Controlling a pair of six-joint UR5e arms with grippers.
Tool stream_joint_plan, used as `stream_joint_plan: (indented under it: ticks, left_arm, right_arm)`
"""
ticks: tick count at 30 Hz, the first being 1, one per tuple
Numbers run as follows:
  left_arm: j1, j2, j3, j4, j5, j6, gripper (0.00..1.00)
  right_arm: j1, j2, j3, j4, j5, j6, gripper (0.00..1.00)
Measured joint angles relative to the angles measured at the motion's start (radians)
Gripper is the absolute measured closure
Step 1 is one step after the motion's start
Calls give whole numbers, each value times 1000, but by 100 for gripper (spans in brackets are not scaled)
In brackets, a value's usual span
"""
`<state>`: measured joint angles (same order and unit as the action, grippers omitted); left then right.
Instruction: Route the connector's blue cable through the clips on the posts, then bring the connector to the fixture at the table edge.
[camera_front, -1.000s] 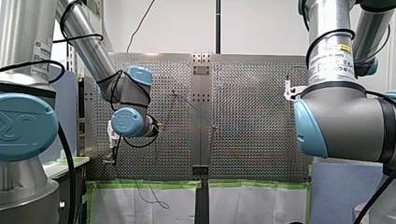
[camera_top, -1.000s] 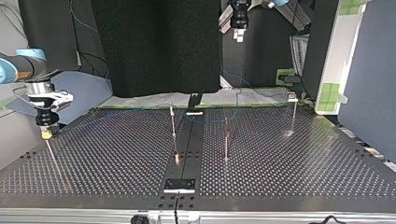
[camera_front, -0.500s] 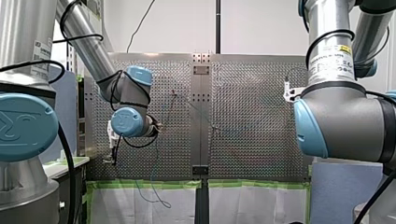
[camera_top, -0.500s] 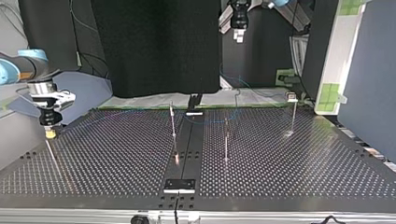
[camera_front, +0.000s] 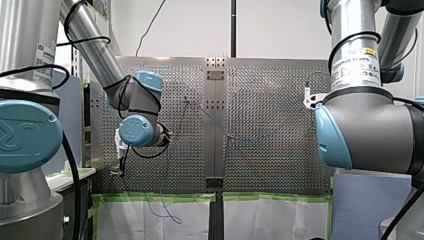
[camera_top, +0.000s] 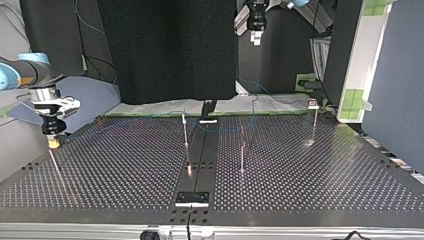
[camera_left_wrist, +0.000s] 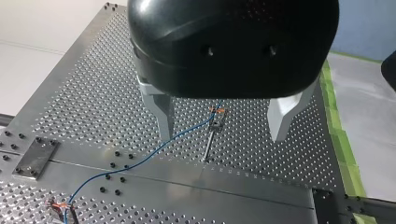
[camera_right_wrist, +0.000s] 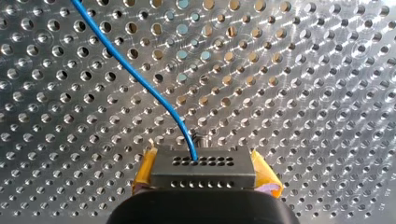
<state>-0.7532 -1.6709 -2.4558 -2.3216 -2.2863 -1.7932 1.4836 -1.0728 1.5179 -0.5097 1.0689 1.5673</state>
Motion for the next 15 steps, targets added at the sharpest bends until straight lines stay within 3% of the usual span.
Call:
stream_joint_plan:
  ticks: [10, 15]
  left_arm:
    - [3, 0, 0, -1, 0, 2, 0]
    - [3, 0, -1, -2, 0, 2, 0]
  right_arm:
    - [3, 1, -10, 4, -1, 3, 100]
    - [4, 1, -10, 4, 0, 20, 100]
